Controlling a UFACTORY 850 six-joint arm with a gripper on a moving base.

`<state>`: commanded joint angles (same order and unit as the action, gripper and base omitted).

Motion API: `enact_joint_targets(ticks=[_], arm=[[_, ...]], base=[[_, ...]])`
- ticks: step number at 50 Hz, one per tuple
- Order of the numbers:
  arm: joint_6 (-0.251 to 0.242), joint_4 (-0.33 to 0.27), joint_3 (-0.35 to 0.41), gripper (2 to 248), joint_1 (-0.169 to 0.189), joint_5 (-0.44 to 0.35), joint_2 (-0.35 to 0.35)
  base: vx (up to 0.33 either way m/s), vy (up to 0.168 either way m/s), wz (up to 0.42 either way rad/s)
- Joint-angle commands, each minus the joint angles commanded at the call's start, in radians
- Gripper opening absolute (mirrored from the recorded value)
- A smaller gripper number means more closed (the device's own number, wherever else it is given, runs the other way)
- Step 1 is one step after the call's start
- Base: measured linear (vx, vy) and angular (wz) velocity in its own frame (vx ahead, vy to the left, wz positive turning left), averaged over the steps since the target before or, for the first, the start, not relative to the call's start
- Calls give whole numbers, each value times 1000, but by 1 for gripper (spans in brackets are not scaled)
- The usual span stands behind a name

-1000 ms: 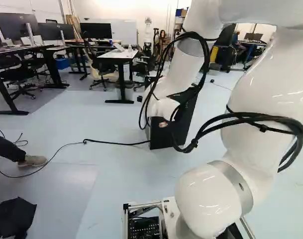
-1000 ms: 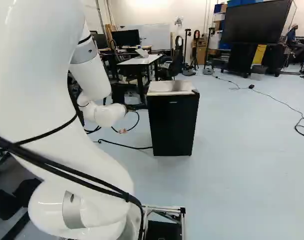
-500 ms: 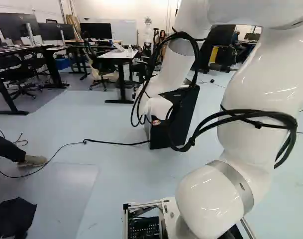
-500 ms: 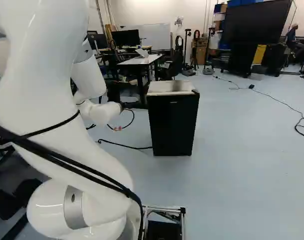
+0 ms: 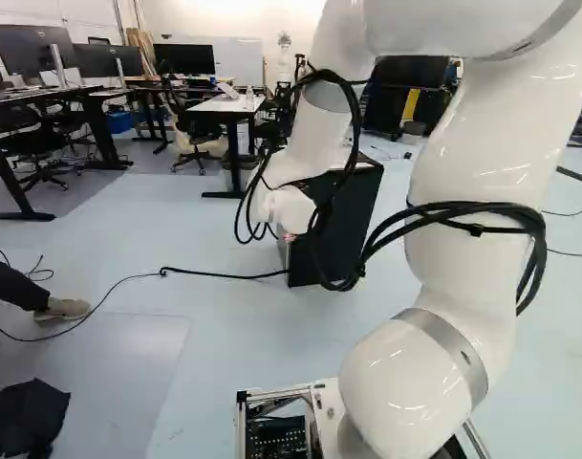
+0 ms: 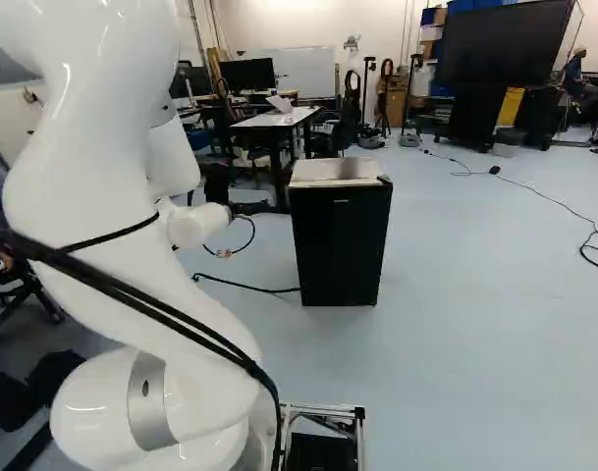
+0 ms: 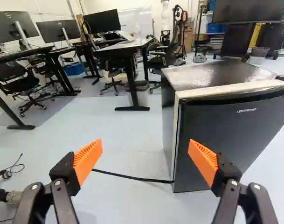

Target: Open the fridge door

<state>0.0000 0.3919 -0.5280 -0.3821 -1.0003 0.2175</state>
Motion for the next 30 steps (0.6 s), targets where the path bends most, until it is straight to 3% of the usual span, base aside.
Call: enact_joint_targets(ticks=[30], arm=[[0,130,-87,247,-81,-70,142]], base=[[0,0,0]])
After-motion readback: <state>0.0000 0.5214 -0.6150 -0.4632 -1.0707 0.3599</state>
